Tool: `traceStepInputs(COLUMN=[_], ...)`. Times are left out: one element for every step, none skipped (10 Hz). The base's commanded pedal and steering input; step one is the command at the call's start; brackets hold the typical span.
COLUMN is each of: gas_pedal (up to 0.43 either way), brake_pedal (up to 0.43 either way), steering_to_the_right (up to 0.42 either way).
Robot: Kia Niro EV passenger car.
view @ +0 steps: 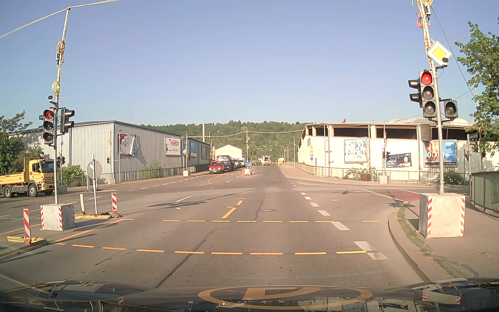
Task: Follow the waypoints while adhering to traffic rules and regulations
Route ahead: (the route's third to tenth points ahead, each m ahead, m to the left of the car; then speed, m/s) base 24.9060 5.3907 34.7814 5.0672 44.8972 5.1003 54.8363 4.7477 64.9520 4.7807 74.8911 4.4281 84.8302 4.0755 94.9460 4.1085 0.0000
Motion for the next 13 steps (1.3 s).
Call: traceStepInputs(gas_pedal=[0.0,0.0,0.0,0.0,0.0,0.0,0.0,0.0,0.0,0.0,0.0,0.0,0.0], brake_pedal=[0.317,0.317,0.317,0.317,0.317,0.317,0.317,0.317,0.317,0.317,0.317,0.317,0.317], steering_to_the_right=[-0.003,-0.003,-0.003,-0.003,-0.003,-0.003,-0.003,-0.003,-0.003,-0.003,-0.003,-0.003,-0.003])
